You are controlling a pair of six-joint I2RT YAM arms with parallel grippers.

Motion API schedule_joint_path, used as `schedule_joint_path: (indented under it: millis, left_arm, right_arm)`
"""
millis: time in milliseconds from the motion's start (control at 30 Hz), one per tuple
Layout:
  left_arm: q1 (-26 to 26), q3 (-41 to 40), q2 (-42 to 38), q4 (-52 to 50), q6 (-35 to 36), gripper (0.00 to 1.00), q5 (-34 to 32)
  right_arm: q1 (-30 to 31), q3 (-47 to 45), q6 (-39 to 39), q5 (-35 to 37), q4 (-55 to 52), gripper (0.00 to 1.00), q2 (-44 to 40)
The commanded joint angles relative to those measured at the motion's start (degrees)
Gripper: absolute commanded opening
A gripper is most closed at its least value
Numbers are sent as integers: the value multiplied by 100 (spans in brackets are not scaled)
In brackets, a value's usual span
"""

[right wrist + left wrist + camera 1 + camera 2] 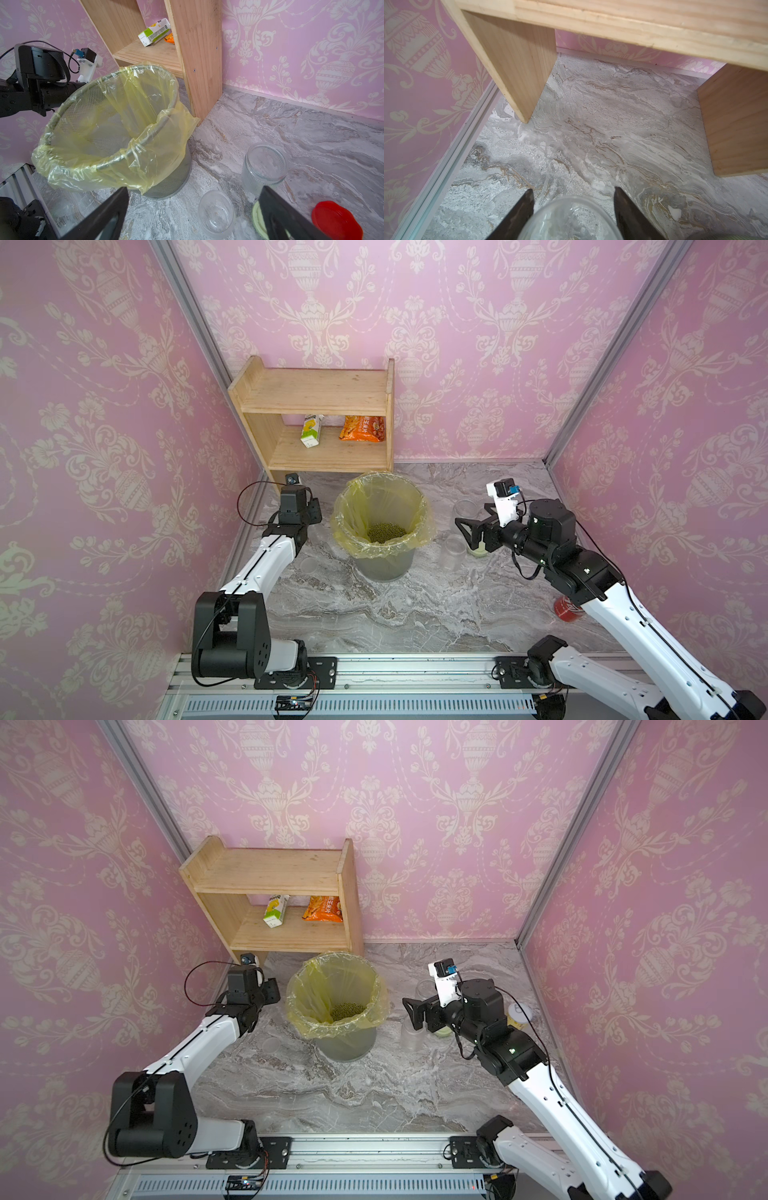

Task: Empty moldy mung beans from jars
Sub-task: Place the jar at the center of the board.

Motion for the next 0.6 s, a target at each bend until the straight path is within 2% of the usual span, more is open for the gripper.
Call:
schedule_joint_path:
  millis: [0,367,567]
  left_arm:
    - [-38,-80,32,142,152,64,-157]
    - [-77,-178,-94,271,204,74,-118]
    - [-96,-187,-180,235,198,89,-124]
  right_arm:
    - [-35,-95,49,-37,-31,100,-127]
    - [-72,-140,76,-63,-32,100,-146]
    - [-102,-142,84,-72,-21,100,-154]
